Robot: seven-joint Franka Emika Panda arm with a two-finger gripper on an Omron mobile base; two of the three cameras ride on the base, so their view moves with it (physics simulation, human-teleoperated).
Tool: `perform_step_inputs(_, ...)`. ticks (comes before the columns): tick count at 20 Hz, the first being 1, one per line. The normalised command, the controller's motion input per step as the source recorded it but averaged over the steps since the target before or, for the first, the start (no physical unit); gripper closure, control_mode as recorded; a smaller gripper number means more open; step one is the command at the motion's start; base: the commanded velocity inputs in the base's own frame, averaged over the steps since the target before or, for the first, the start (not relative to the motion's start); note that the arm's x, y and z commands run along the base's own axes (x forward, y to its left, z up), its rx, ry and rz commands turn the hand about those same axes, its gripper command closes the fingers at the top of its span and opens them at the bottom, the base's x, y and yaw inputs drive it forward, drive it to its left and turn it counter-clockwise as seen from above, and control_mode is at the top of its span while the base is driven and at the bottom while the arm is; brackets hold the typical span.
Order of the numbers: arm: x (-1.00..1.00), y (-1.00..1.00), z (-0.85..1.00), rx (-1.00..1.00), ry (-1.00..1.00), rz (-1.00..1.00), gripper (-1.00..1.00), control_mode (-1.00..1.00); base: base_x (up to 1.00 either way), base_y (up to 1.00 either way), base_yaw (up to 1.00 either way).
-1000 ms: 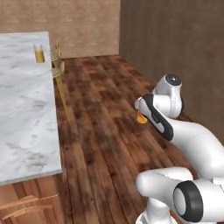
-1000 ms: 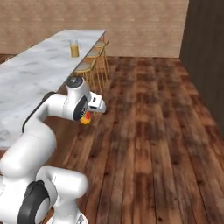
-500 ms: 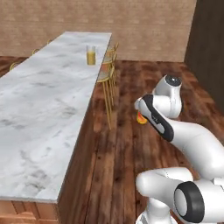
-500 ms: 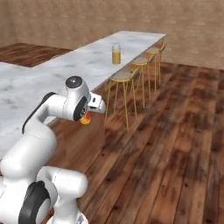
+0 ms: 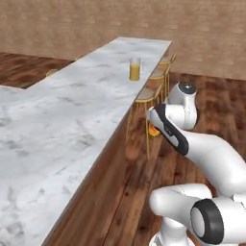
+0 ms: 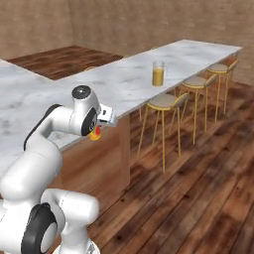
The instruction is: Place the pitcher and cup on the dining counter for serving.
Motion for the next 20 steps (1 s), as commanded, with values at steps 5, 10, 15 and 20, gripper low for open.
perform_step_inputs(5,0.00,0.00,0.00,0.00,0.00,0.00,1.00,1.00,0.55,-0.95,0.38)
perform_step_inputs(10,0.00,0.00,0.00,0.00,0.00,0.00,1.00,1.00,0.39,-0.95,0.34)
perform_step_inputs(15,0.00,0.00,0.00,0.00,0.00,0.00,1.00,1.00,0.32,-0.89,0.32)
perform_step_inputs(20,0.00,0.00,0.00,0.00,0.00,0.00,1.00,1.00,0.33,-0.97,0.28)
